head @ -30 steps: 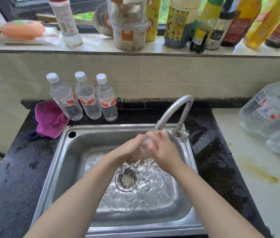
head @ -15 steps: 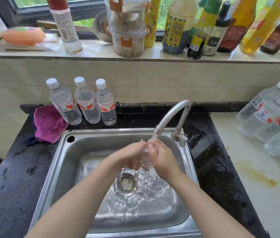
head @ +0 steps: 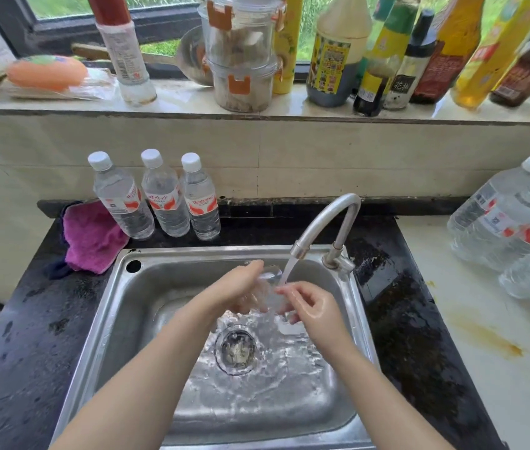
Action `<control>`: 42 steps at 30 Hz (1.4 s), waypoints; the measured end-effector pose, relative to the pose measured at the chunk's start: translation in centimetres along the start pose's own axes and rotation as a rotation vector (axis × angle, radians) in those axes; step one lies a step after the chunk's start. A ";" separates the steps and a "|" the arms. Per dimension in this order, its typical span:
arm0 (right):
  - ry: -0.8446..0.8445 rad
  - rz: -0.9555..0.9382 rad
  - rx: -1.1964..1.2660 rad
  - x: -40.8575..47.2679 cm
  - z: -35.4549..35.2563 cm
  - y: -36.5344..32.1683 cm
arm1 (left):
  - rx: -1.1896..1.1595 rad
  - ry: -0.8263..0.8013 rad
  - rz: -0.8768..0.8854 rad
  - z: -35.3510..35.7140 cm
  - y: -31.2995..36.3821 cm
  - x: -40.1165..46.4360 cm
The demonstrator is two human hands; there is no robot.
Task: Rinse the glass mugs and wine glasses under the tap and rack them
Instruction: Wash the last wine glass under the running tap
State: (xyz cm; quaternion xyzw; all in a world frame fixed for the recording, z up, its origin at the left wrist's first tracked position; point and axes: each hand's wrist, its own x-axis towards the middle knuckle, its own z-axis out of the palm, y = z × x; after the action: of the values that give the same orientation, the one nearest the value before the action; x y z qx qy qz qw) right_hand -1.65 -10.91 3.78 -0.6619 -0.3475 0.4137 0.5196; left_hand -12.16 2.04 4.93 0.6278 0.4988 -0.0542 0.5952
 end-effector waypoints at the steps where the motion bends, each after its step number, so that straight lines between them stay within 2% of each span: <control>1: -0.051 -0.001 0.014 0.2 -0.6 -0.4 | -0.088 -0.029 0.011 0.2 -0.3 0.0; 3: -0.100 0.021 -0.016 1.1 -1.3 -1.2 | -0.175 -0.016 0.082 1.3 -0.6 0.0; 6: 0.005 0.123 -0.047 2.4 -1.2 -2.1 | -0.033 0.189 0.363 3.8 -1.0 -0.3; 7: -0.023 0.142 -0.025 2.4 -1.2 -2.2 | -0.004 0.261 0.421 4.2 -0.9 -0.4; 9: -0.232 0.138 -0.039 1.9 -1.5 -3.0 | -0.031 0.296 0.396 3.7 -0.3 -0.3; 11: -0.498 0.137 -0.251 1.5 -2.4 -3.6 | -0.061 0.182 0.294 2.6 0.4 -0.3; 13: -0.611 0.130 -0.480 1.8 -3.1 -3.9 | -0.035 0.120 0.266 2.3 0.3 -0.4; 15: -0.526 0.127 -0.487 2.1 -2.6 -3.9 | -0.085 0.174 0.337 3.0 -0.7 -0.6; 18: -0.262 0.102 -0.192 1.1 -0.7 -3.4 | -0.053 0.359 0.486 4.2 -2.1 -0.5; 20: -0.290 0.110 -0.063 0.2 0.0 -2.5 | -0.048 0.410 0.478 3.8 -2.0 0.1; 21: -0.360 0.117 -0.141 0.0 -0.3 -2.2 | -0.074 0.353 0.432 3.4 -1.8 0.3; 23: -0.506 0.067 -0.548 0.4 -1.5 -2.1 | -0.092 0.105 0.235 2.6 -1.5 0.6; 25: -0.502 0.015 -0.828 0.8 -2.5 -2.4 | -0.096 -0.076 0.076 2.2 -1.7 0.4; 26: -0.448 0.001 -0.830 0.9 -2.5 -2.5 | -0.118 -0.070 0.075 2.4 -1.8 0.2; 28: -0.285 0.024 -0.609 0.8 -1.5 -2.5 | -0.146 0.098 0.226 3.0 -1.9 0.3; 30: -0.162 0.111 -0.189 0.6 -0.4 -2.5 | -0.093 0.266 0.407 3.7 -1.8 0.4; 31: -0.164 0.134 -0.046 0.5 -0.2 -2.6 | -0.065 0.310 0.424 3.8 -1.5 0.4; 32: -0.217 0.127 -0.008 0.3 -0.2 -2.7 | -0.039 0.322 0.394 3.5 -1.1 0.3; 33: -0.302 0.106 -0.061 0.3 -0.6 -2.7 | -0.034 0.291 0.326 3.1 -0.8 0.3; 35: -0.393 0.033 -0.348 0.7 -1.6 -2.3 | -0.093 0.098 0.148 2.3 -0.5 -0.1; 37: -0.262 -0.045 -0.488 1.3 -2.4 -1.6 | -0.165 -0.038 0.085 2.2 -0.7 -0.5; 39: -0.090 -0.150 -0.563 1.4 -2.3 -1.2 | -0.296 -0.047 0.094 2.6 -0.8 -0.5; 40: -0.077 -0.173 -0.590 1.4 -2.0 -1.4 | -0.333 -0.051 0.082 2.6 -0.4 -0.9; 42: -0.168 -0.178 -0.564 1.2 -1.5 -1.7 | -0.325 -0.099 0.051 2.4 0.4 -1.2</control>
State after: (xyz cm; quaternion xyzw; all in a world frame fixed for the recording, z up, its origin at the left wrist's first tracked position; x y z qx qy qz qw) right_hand 0.12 -10.05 5.42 -0.7105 -0.5471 0.3067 0.3190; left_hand -11.24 -0.44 5.33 0.5323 0.4552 0.0113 0.7137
